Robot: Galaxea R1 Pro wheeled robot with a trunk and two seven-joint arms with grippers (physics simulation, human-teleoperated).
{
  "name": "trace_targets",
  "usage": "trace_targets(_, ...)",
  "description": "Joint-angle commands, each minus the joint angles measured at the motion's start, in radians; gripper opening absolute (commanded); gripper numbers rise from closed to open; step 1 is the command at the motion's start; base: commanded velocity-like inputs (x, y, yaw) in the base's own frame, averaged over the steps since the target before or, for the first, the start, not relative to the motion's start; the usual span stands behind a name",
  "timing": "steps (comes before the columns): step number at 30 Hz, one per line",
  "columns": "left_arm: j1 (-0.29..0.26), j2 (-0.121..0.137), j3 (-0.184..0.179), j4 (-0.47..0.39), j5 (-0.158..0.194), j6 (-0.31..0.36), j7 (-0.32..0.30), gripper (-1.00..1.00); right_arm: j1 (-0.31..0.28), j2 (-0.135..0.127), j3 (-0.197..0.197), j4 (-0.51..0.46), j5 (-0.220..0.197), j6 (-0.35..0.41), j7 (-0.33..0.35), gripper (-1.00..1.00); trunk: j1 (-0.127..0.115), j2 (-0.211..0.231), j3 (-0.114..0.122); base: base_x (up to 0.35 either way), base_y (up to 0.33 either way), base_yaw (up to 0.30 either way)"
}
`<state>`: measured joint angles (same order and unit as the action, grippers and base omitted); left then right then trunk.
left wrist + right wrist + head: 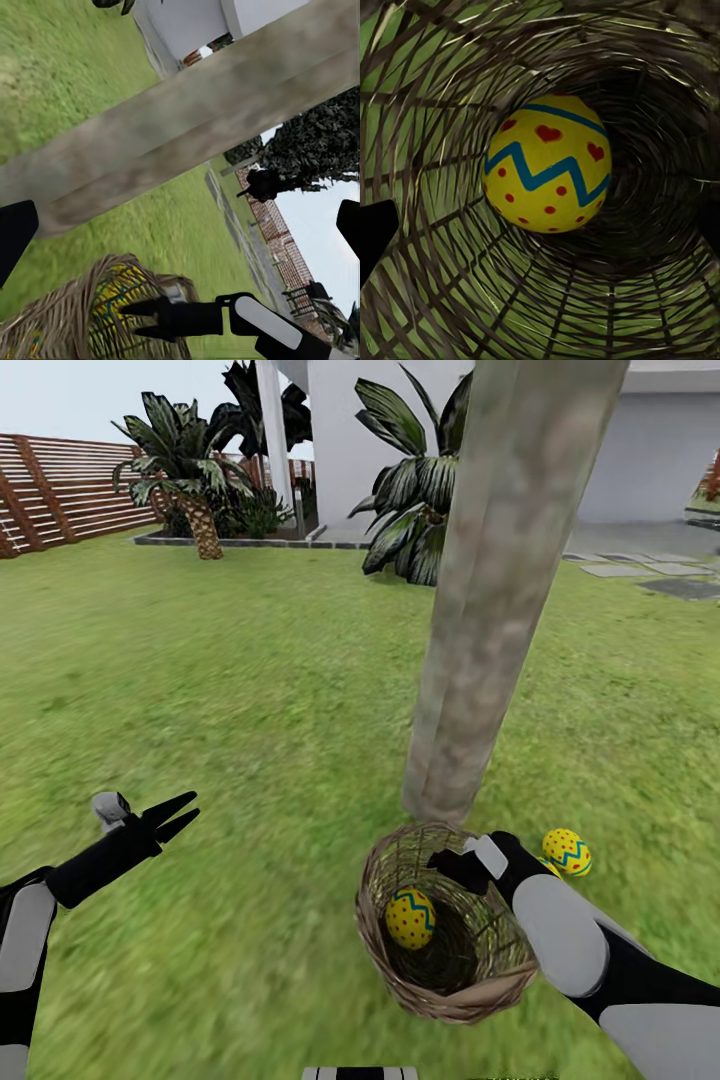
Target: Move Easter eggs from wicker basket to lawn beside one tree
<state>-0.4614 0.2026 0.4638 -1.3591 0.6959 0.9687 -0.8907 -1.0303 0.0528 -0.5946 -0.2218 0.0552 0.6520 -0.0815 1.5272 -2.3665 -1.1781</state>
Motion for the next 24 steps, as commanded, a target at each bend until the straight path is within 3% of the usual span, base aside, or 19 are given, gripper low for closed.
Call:
trace_targets(1,0.0,0.0,0.001,0.0,-0.001,0.004,-0.004,1.0,-0.001,0.001,-0.008,-0.002,0.006,0.005,-0.003,1.0,0.0,0.0,0.0,0.015,0.038,-0.219)
trace_targets(12,0.0,0.0,0.001,0.0,-0.001,0.004,-0.005,1.0,-0.001,0.0,-0.008,-0.002,0.003,0.005,-0.003,1.0,0.0,0.0,0.001,0.004,0.013,-0.038)
trace_targets(24,0.0,0.001,0.0,-0.001,-0.002,0.004,-0.006,1.0,-0.001,0.0,-0.008,-0.003,0.005,0.005,-0.003,1.0,0.0,0.0,0.001,0.121,0.173,0.0)
